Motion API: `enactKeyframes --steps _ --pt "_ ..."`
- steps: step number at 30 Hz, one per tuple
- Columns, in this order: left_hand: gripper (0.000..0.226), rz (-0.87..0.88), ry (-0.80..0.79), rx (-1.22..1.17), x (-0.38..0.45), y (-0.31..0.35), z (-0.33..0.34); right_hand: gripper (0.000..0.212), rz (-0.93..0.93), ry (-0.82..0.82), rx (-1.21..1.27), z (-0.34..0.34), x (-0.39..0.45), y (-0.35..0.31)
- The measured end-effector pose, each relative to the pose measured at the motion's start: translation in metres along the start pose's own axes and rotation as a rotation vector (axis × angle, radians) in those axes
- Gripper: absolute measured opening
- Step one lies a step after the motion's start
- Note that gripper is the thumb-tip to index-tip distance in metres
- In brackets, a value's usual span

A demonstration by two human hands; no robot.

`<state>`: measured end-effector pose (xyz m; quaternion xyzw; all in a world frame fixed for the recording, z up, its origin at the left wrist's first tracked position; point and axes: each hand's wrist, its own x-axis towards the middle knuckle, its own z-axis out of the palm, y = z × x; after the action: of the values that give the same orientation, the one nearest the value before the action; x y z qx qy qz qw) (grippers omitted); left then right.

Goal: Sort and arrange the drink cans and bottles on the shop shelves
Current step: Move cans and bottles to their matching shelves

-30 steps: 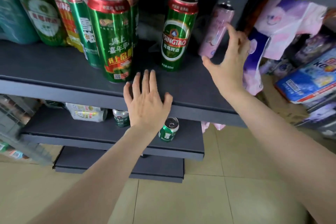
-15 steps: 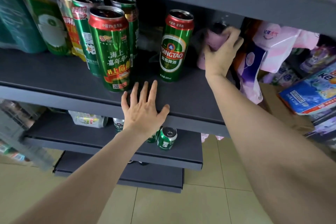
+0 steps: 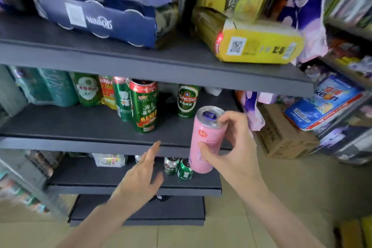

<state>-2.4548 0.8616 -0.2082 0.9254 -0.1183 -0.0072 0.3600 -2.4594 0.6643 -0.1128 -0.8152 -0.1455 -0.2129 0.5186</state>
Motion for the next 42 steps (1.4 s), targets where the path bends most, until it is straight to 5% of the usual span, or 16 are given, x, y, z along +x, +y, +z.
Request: enactKeyframes --steps 9,16,28,36,42 --pt "0.04 0.429 0.459 0.226 -0.026 0.072 -0.256 0.051 -0.327 -0.01 0.081 -0.035 0.086 -0.228" --pt "0.038 0.425 0.788 0.253 -0.005 0.113 -0.369 0.051 -0.421 0.091 0.133 -0.033 0.17 -0.343" --pt "0.051 -0.024 0.887 0.249 0.029 0.092 -0.474 0.05 -0.371 -0.108 0.023 0.093 0.287 -0.413" --pt "0.064 0.036 0.76 0.159 0.05 0.08 -0.486 0.047 -0.4 -0.042 -0.191 0.154 0.317 -0.4" --pt "0.066 -0.076 0.733 0.217 0.07 0.084 -0.482 0.111 -0.245 -0.293 -0.301 0.148 0.307 -0.385"
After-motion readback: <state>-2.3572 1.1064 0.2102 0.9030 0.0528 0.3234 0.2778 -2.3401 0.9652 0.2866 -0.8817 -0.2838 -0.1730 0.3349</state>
